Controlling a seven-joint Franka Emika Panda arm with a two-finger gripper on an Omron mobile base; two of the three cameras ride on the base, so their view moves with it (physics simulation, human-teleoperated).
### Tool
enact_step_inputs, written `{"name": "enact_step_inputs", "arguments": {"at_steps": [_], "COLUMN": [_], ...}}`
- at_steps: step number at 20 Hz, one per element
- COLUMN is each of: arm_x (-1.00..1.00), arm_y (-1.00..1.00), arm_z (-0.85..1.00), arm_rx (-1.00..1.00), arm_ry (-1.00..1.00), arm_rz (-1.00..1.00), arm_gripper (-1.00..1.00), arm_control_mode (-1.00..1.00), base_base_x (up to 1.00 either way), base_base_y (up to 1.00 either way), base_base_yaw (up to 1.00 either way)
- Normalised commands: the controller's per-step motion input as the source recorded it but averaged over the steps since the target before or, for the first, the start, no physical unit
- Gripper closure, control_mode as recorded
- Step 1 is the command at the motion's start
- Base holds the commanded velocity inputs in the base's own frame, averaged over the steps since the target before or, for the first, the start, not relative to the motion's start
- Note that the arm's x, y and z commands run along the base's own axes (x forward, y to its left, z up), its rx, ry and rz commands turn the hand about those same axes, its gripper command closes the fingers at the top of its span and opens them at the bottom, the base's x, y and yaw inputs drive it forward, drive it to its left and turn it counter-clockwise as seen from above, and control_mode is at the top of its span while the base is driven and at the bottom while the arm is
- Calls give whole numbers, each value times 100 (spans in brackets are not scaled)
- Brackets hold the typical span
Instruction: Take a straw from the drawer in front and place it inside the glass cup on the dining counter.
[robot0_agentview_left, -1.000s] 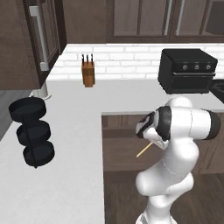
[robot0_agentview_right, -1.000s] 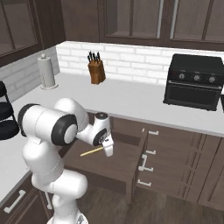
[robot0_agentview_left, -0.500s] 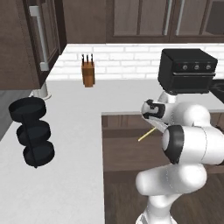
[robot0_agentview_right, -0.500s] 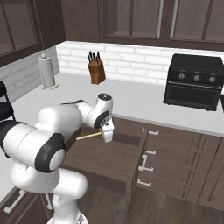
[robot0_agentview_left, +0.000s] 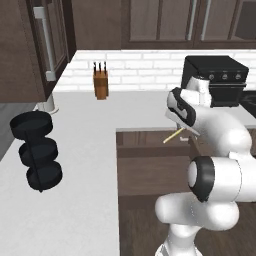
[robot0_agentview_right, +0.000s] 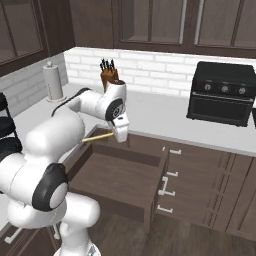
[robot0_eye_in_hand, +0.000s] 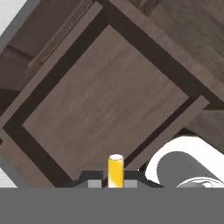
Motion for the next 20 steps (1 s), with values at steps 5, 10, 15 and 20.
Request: {"name": "enact_step_inputs", "arguments": {"at_steps": [5, 10, 15, 20], "arm_x": [-74, -82, -60, -59], "arm_y": [0, -5, 0, 0], "arm_z": [100, 70, 40, 11], "arm_rx": [-27, -19, -3, 0], "arm_ry": [-13, -4, 0, -1], "arm_rz": [20, 22, 16, 8], "arm_gripper": [100, 100, 100, 100], "arm_control_mode": [-100, -100, -100, -100], "base_base_x": [0, 0, 0, 0], "base_base_y": [0, 0, 0, 0], "base_base_yaw": [0, 0, 0, 0]}}
